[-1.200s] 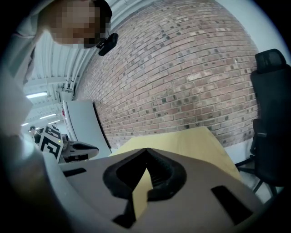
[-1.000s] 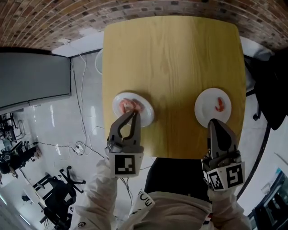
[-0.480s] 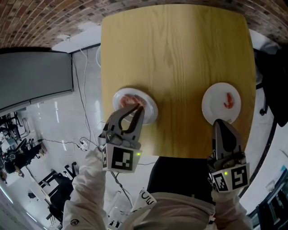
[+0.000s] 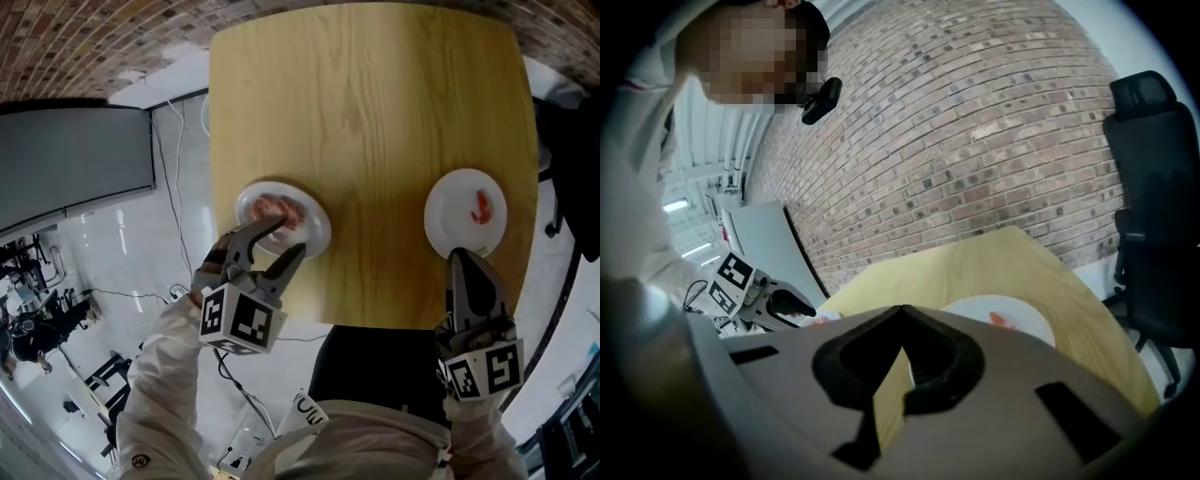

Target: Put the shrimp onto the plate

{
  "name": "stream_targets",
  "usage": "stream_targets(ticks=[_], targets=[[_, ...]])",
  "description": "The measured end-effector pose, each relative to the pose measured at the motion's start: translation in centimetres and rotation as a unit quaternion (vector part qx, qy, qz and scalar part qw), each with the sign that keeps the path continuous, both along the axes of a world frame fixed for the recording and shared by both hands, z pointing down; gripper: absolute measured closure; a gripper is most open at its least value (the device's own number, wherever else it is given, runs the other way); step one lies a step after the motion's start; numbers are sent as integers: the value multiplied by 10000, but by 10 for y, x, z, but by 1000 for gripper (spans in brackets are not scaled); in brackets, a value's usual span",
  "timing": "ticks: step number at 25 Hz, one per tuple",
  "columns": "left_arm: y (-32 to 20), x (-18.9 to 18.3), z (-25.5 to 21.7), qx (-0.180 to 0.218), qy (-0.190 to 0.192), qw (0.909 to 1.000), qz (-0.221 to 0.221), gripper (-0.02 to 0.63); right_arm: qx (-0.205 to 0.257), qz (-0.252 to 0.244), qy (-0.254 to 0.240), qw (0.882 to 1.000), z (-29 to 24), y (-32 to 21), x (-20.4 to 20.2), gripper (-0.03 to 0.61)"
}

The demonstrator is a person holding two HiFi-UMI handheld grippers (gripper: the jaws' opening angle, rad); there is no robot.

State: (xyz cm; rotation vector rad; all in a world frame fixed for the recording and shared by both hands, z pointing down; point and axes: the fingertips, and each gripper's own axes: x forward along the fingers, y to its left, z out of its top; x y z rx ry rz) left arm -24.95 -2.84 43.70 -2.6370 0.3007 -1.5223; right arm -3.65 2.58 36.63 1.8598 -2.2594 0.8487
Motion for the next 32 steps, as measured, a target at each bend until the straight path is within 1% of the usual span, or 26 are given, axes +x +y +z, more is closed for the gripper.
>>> stream_targets(ticks=[3,6,8,9,13,18,23,32], targets=[[0,-3,9,57,-316,9990,305,422,-8,-4,-30,10000,3,2,0,554],[3,-7,17,-14,-639,9955,697,423,-31,12,-48,10000,5,2,-1,554],[5,-10,20,-81,-752,9933,878,433,-49,37,-52,10000,6,2,-2,554],[4,-10,21,-78,-774,9926,933,452,-59,56,-55,10000,6,2,-2,554],[2,-9,24,-59,-869,9905,1059,484,-65,154,-83,9998,9,5,0,555],[7,-11,28,-280,-952,9878,1200,511,-73,224,-125,9996,8,6,-4,554],[6,-11,33,-332,-1042,9851,1326,540,-95,334,-156,9993,9,7,-2,554],[7,-15,39,-443,-1240,9801,1484,557,-55,435,-173,9989,7,7,-3,555]])
